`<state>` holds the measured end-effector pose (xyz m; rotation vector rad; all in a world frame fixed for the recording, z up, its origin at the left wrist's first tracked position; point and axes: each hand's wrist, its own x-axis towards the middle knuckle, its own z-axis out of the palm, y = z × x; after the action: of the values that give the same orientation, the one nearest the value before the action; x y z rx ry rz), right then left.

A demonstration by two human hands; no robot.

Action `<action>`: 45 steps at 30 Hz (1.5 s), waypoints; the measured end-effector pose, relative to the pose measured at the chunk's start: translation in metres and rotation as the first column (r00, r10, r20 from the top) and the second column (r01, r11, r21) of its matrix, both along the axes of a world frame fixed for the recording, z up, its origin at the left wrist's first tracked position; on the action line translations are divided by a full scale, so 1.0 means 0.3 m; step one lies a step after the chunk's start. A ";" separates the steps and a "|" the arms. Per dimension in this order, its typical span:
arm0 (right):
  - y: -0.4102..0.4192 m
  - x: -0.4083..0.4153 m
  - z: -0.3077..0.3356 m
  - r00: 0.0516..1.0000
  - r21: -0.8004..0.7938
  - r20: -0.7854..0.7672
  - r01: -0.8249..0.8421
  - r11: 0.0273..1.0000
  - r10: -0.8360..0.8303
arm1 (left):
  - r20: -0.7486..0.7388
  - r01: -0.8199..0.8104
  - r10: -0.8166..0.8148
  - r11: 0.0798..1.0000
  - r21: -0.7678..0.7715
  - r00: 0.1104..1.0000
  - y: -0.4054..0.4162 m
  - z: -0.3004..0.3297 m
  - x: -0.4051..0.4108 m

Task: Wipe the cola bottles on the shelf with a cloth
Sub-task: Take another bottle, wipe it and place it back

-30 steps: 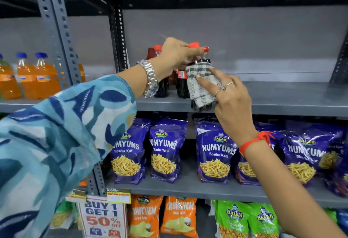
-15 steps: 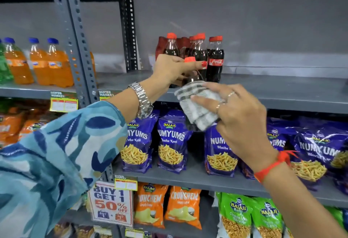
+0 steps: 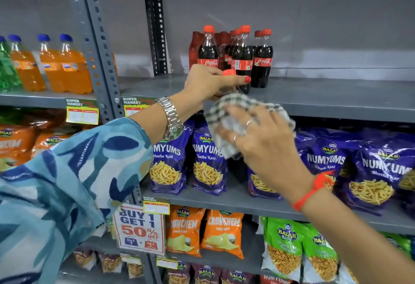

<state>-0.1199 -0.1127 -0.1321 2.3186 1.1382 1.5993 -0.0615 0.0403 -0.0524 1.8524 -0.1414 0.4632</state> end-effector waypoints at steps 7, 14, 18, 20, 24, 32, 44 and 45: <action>-0.034 -0.051 -0.039 0.963 -0.116 -0.206 -0.201 0.973 0.175 | -0.019 0.023 -0.023 1.000 0.003 1.000 0.035 -0.002 0.020; -0.013 0.015 -0.030 0.981 0.127 -0.144 -0.112 0.986 0.130 | -0.016 0.186 -0.189 0.978 -0.093 0.982 0.019 -0.022 0.034; -0.051 -0.054 -0.066 0.906 0.018 -0.321 -0.285 0.958 0.275 | 0.032 0.241 -0.239 0.963 -0.119 0.970 0.041 -0.041 0.058; -0.070 -0.058 -0.009 0.883 0.226 -0.288 -0.313 0.923 0.370 | 0.071 0.292 -0.284 0.939 -0.182 0.956 0.041 -0.049 0.069; -0.070 0.001 0.058 0.962 0.382 -0.180 -0.124 0.916 0.205 | 0.121 0.399 -0.380 0.886 -0.236 0.917 0.019 -0.051 0.067; -0.082 -0.054 -0.115 0.913 0.126 -0.278 -0.272 0.954 0.297 | 0.128 0.428 -0.408 0.852 -0.303 0.904 -0.007 -0.029 0.063; -0.097 -0.012 -0.068 0.962 0.175 -0.212 -0.138 0.975 0.174 | 0.191 0.502 -0.465 0.779 -0.376 0.864 -0.069 0.033 0.121; -0.106 -0.010 -0.050 0.955 0.215 -0.229 -0.139 0.967 0.188 | 0.204 0.505 -0.462 0.770 -0.390 0.863 -0.072 0.054 0.129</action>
<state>-0.1228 -0.1444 -0.1471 2.6787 1.3095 1.5728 -0.0227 0.0188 -0.0362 1.2854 -0.5314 0.1937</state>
